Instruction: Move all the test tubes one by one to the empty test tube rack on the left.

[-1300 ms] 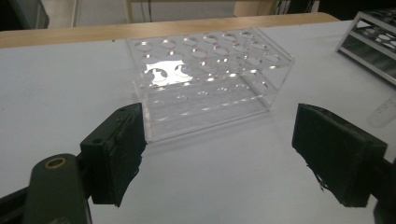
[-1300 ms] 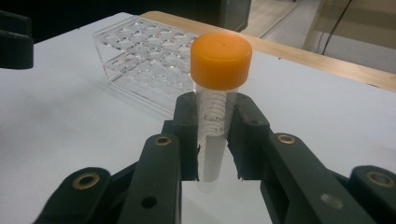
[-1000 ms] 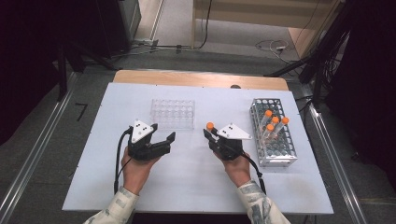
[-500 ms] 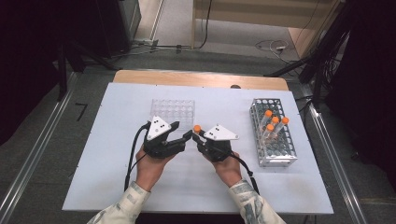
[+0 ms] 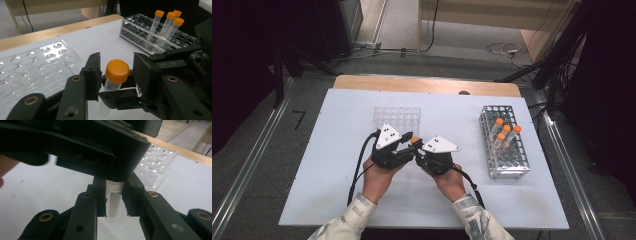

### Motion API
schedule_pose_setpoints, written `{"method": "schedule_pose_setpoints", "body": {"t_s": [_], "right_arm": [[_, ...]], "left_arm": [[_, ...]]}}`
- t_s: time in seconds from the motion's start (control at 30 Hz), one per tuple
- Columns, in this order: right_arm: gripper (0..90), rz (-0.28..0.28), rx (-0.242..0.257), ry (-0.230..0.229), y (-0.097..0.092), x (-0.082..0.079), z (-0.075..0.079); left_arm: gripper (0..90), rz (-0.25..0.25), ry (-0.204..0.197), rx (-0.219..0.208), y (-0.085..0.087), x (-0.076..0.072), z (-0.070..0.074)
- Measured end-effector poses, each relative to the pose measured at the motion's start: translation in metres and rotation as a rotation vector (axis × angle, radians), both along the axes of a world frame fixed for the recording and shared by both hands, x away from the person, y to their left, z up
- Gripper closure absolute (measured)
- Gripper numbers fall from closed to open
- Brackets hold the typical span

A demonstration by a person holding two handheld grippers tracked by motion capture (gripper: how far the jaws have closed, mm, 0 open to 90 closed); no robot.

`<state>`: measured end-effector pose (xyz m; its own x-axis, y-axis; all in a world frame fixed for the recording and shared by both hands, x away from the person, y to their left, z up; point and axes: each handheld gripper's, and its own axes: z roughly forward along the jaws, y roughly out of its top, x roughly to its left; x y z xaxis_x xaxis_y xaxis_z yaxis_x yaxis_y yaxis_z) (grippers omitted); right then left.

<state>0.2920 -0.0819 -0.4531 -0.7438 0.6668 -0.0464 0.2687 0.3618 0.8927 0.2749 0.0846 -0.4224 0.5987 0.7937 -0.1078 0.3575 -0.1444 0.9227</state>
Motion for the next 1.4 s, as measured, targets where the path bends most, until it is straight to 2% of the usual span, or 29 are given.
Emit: {"method": "schedule_pose_setpoints", "body": {"t_s": [0.13, 0.23, 0.47, 0.77, 0.93, 1.0, 1.03, 1.07, 1.23, 1.4], "right_arm": [[71.9, -0.001, 0.007, 0.006, 0.001, -0.001, 0.001], [71.9, -0.002, 0.006, 0.007, 0.001, -0.001, 0.001], [71.9, 0.001, 0.004, 0.006, 0.0, 0.0, 0.001], [69.8, 0.0, 0.02, 0.034, -0.003, 0.004, 0.001], [62.0, 0.001, 0.029, 0.041, -0.006, 0.007, 0.001], [54.7, 0.006, 0.035, 0.049, -0.008, 0.008, 0.002], [54.7, 0.006, 0.035, 0.049, -0.008, 0.008, 0.002], [49.1, 0.012, 0.035, 0.056, -0.009, 0.008, 0.002], [33.8, 0.005, 0.017, 0.065, -0.013, 0.008, 0.002], [27.2, -0.021, 0.018, 0.079, -0.026, 0.009, 0.004]], "left_arm": [[63.6, -0.003, -0.003, 0.015, -0.001, 0.0, -0.001], [67.7, 0.002, -0.002, 0.012, -0.001, 0.001, -0.001], [69.1, 0.002, -0.002, 0.009, -0.001, 0.002, -0.002], [70.1, 0.004, -0.001, -0.003, -0.001, 0.005, -0.003], [70.1, 0.016, 0.01, -0.018, 0.003, 0.009, -0.003], [70.1, 0.021, 0.008, -0.021, 0.004, 0.01, -0.003], [70.2, 0.021, 0.008, -0.021, 0.004, 0.01, -0.003], [70.2, 0.031, 0.006, -0.019, 0.005, 0.011, -0.002], [70.2, 0.049, 0.011, -0.025, 0.009, 0.016, -0.001], [70.2, 0.066, 0.01, -0.028, 0.011, 0.02, 0.002]]}}
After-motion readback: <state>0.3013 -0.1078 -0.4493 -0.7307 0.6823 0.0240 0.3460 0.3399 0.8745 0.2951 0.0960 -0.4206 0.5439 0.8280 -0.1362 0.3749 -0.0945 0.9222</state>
